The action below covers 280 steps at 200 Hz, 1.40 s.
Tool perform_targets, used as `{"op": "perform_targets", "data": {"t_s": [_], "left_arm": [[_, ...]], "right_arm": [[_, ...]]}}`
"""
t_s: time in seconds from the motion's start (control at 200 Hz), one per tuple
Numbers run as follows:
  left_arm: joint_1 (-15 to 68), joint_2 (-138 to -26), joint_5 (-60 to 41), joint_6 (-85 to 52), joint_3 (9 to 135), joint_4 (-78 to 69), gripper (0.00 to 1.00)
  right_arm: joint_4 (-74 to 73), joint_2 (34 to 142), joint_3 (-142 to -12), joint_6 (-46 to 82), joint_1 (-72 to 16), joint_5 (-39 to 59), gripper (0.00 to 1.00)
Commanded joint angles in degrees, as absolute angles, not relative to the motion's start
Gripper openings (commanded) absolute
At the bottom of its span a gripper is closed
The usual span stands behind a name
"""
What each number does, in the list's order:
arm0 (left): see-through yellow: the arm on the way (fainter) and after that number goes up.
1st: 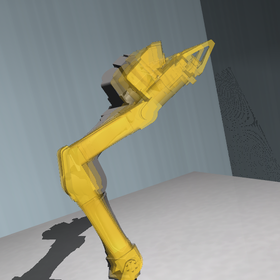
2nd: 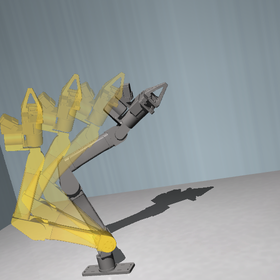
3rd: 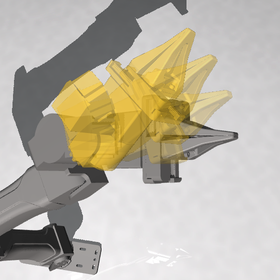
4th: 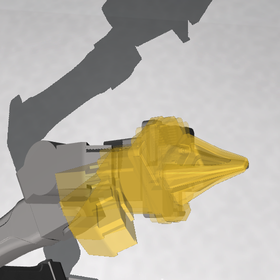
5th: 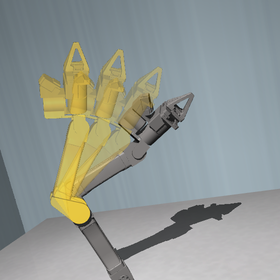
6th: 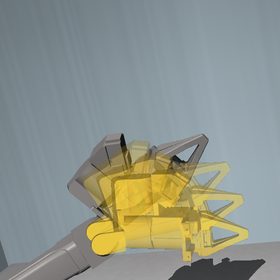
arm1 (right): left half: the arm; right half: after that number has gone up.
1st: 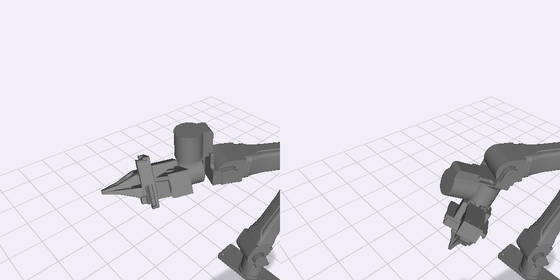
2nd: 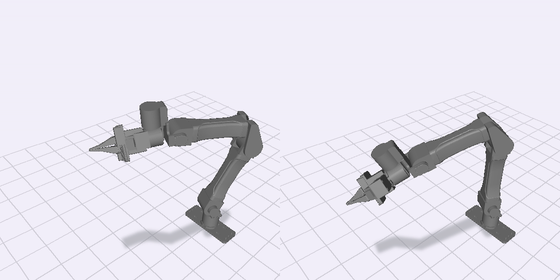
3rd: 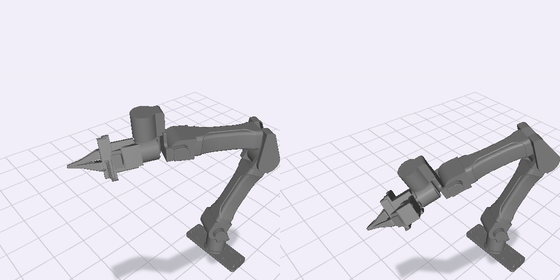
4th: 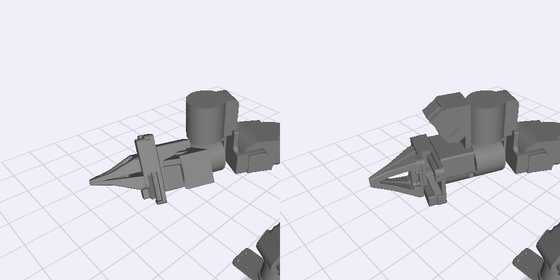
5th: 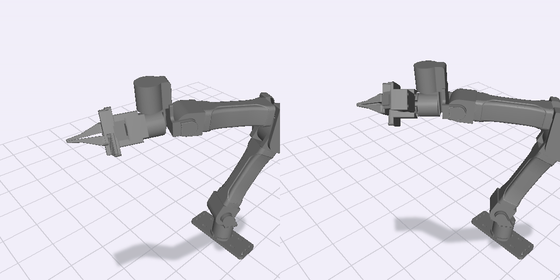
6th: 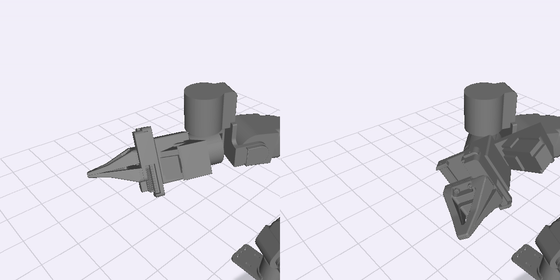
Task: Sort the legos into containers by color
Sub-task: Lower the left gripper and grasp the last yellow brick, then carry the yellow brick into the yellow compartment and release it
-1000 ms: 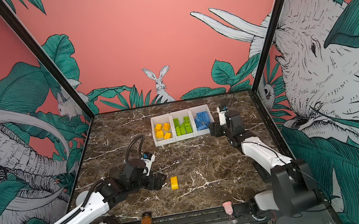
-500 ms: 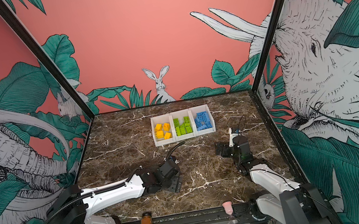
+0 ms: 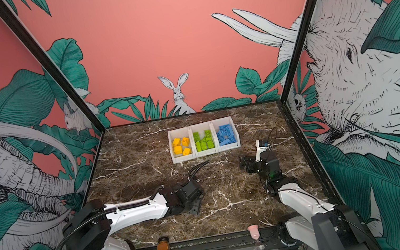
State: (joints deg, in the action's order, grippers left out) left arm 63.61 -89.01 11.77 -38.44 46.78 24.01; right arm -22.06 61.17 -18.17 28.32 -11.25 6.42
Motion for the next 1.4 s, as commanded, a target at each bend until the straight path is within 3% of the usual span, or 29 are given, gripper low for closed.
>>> {"op": "perform_targets", "data": {"t_s": [0.0, 0.33, 1.01, 1.185, 1.395], "left_arm": [[63.80, -88.51, 13.57, -39.33, 47.08, 24.30, 0.60], [63.54, -88.85, 14.55, -38.80, 46.76, 23.15, 0.50], [61.93, -88.51, 12.87, -38.29, 44.64, 21.06, 0.47], [60.35, -85.84, 13.01, -37.25, 44.12, 21.89, 0.26], [57.13, -79.57, 14.11, -33.33, 45.23, 25.18, 0.24]], "right_arm": [[-24.43, 61.52, -18.76, 28.04, -11.16, 5.95, 0.98], [-24.40, 63.51, -19.72, 27.75, -11.16, 8.05, 0.98], [-24.78, 64.50, -20.33, 27.34, -11.12, 11.43, 0.98], [-24.88, 64.67, -20.35, 27.29, -11.16, 11.43, 0.98], [-25.14, 66.25, -21.12, 27.35, -11.12, 13.25, 0.98]]}}
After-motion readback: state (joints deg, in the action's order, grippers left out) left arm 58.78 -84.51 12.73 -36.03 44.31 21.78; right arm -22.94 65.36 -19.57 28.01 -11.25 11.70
